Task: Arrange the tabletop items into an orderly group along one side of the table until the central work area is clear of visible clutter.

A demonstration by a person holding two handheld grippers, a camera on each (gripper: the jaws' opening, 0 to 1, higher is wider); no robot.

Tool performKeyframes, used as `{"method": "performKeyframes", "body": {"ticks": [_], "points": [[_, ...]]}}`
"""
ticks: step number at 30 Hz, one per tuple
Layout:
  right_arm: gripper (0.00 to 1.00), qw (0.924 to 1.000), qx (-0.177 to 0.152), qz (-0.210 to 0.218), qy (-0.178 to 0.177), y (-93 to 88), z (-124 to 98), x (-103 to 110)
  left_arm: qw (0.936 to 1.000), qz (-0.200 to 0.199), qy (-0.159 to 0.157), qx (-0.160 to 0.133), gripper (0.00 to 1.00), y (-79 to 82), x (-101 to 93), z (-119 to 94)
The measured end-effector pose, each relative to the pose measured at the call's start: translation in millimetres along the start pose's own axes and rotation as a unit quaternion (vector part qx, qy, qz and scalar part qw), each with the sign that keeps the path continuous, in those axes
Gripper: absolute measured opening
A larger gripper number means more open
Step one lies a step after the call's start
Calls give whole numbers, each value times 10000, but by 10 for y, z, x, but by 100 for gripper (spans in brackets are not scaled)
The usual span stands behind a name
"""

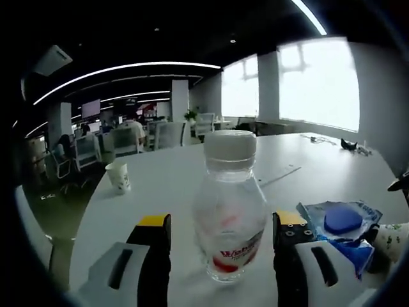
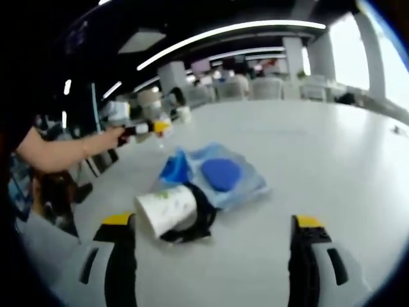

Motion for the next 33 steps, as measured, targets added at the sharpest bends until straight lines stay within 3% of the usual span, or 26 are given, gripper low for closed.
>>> {"method": "performKeyframes", "body": {"ticks": [8,17,23,28,33], "points": [[98,9999,-51,-66,100,38,-25,39,9997,-60,-47,-235,100,136,-124,-111],[96,9994,-106,-168,281,88,-53,123,9998,4,-152,-162,100,226,-311,-308],[95,9981,-172,-416,412,131,-62,220,9996,-4,-246,-137,100,315,-534,-508],[93,9970,-212,-483,565,176,-71,287,9992,-15,-333,-235,100,406,-648,-603],[92,9958,-231,-573,673,194,-70,334,9988,-110,-449,-150,100,396,-720,-661]]}}
Point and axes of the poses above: the point that each gripper's makers call its tool centre point, and the gripper's own axes: z roughly forward along the fingers, x roughly to its left, y roughly out of its top, the point moved 10 cm from there along -z, roughly backward along the fingers, and after that the axes turned 8 degrees about -y, right-handed, at the moved point
